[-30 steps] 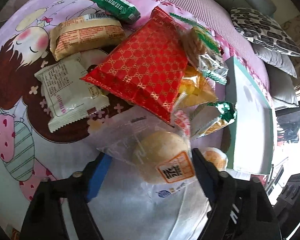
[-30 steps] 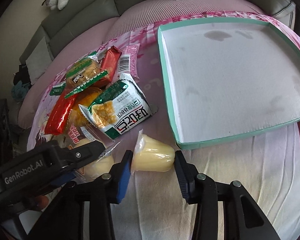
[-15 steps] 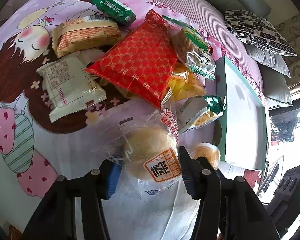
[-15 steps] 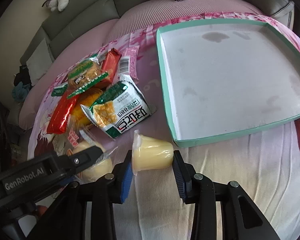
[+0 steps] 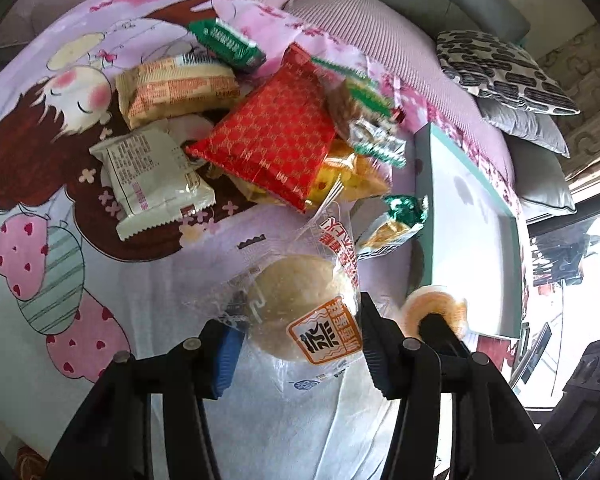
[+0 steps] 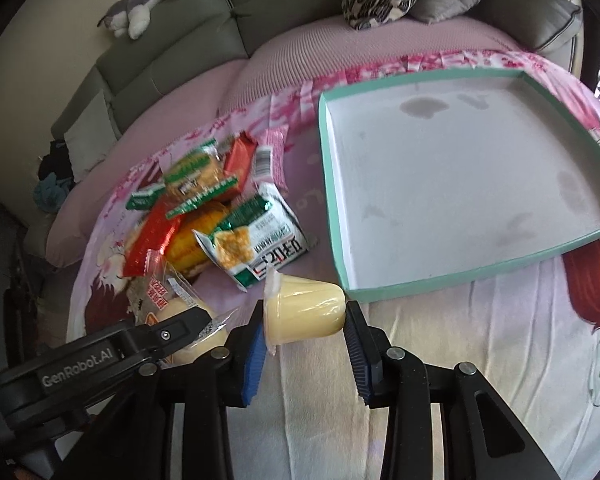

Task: Organize snacks
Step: 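Release the bun in the tray with left tool while right tool releases the pudding cup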

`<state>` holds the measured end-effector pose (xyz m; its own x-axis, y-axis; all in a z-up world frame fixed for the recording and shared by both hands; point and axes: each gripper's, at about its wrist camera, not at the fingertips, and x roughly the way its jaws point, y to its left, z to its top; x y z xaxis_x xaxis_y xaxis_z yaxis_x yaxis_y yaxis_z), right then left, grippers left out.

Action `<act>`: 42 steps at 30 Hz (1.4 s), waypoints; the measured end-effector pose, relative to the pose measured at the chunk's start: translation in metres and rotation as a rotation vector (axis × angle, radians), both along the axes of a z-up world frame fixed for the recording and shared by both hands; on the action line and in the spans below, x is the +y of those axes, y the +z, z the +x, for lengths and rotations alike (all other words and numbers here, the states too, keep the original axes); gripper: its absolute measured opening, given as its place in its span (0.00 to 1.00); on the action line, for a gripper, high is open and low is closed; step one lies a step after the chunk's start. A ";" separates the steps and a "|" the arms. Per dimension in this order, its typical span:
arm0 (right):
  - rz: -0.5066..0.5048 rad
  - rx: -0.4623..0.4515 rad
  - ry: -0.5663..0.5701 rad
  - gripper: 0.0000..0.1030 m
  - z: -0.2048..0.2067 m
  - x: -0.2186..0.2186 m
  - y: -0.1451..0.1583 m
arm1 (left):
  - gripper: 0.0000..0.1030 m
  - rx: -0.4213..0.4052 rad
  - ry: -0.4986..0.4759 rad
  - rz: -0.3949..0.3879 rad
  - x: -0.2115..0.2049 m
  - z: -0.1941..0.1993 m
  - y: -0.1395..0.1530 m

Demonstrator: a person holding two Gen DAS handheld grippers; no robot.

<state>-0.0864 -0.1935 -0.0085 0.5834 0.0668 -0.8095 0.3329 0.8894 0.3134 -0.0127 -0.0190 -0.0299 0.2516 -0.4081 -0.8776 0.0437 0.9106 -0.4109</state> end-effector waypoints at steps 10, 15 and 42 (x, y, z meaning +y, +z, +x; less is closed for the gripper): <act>-0.044 -0.047 -0.085 0.38 -0.003 -0.024 0.026 | 0.54 -0.091 -0.017 -0.009 -0.008 0.006 0.041; -0.072 -0.070 -0.138 0.38 -0.002 -0.045 0.044 | 0.54 -0.127 -0.062 -0.065 -0.032 0.023 0.064; -0.075 -0.042 -0.342 0.38 0.047 -0.182 0.009 | 0.54 -0.220 -0.370 -0.056 -0.202 0.090 0.030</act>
